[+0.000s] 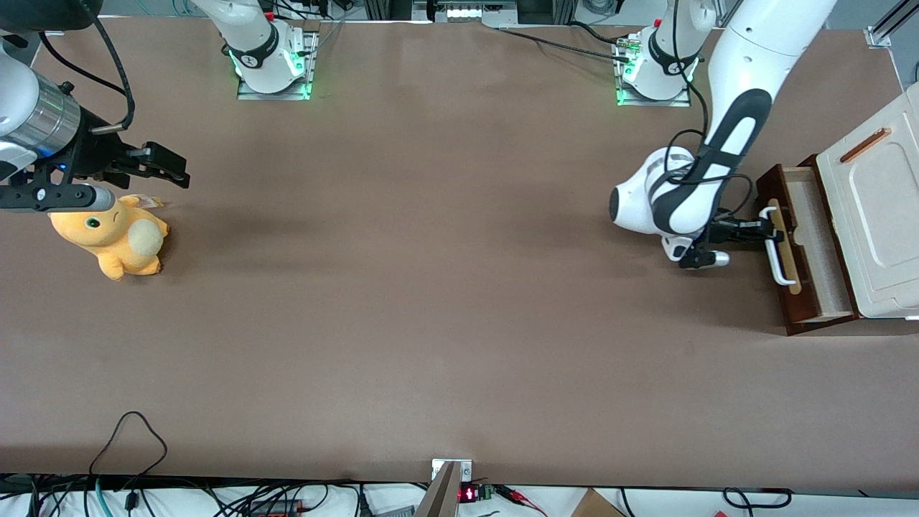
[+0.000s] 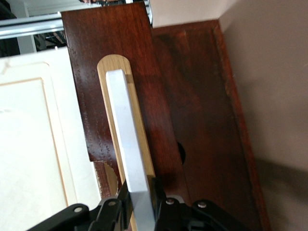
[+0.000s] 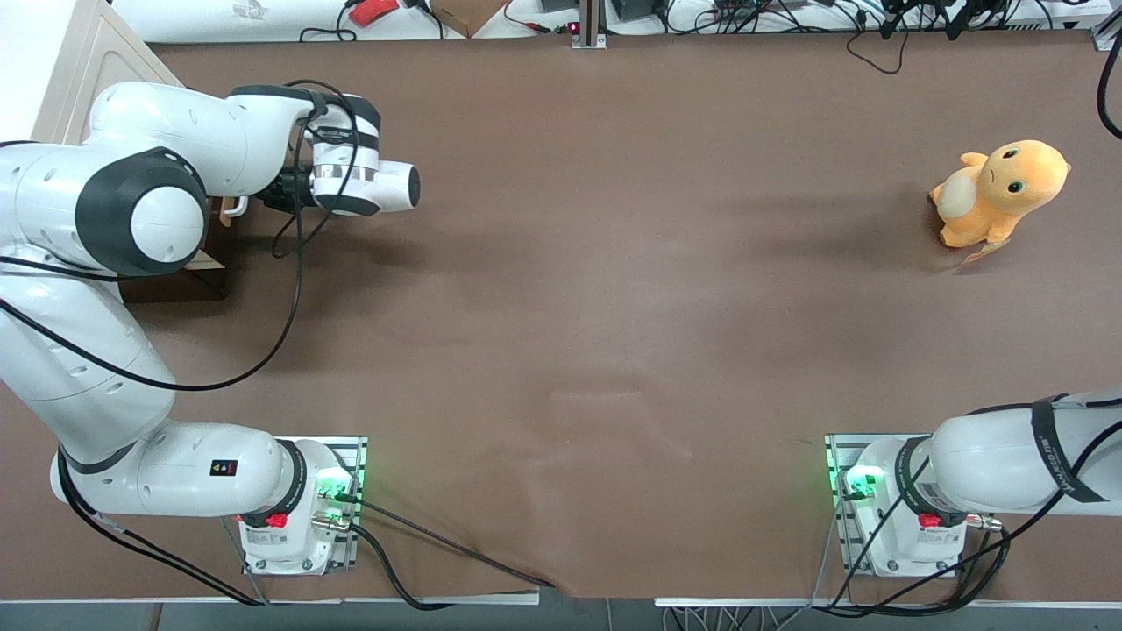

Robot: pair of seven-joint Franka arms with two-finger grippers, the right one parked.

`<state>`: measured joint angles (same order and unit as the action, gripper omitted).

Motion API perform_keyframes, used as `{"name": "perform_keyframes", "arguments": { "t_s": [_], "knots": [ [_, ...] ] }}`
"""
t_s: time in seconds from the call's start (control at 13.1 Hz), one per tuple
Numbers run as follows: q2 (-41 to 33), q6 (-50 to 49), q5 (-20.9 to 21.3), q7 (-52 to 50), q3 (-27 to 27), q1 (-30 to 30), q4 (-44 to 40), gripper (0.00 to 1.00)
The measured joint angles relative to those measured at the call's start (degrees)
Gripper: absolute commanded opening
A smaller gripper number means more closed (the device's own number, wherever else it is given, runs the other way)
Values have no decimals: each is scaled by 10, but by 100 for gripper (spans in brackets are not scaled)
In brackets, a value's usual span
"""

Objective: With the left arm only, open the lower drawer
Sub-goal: 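Pull the handle away from the cabinet with the left gripper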

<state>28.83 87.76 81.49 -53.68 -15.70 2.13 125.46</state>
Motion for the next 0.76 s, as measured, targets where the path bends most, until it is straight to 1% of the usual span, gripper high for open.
{"name": "perform_keyframes", "arguments": {
  "t_s": [0.23,0.53,0.76],
  "knots": [
    [-1,-2,-9,0,-9,14,-3,0],
    [-2,-2,-15,1,-10,15,-7,0],
    [-3,-3,-26,4,-24,16,-13,0]
  ]
}}
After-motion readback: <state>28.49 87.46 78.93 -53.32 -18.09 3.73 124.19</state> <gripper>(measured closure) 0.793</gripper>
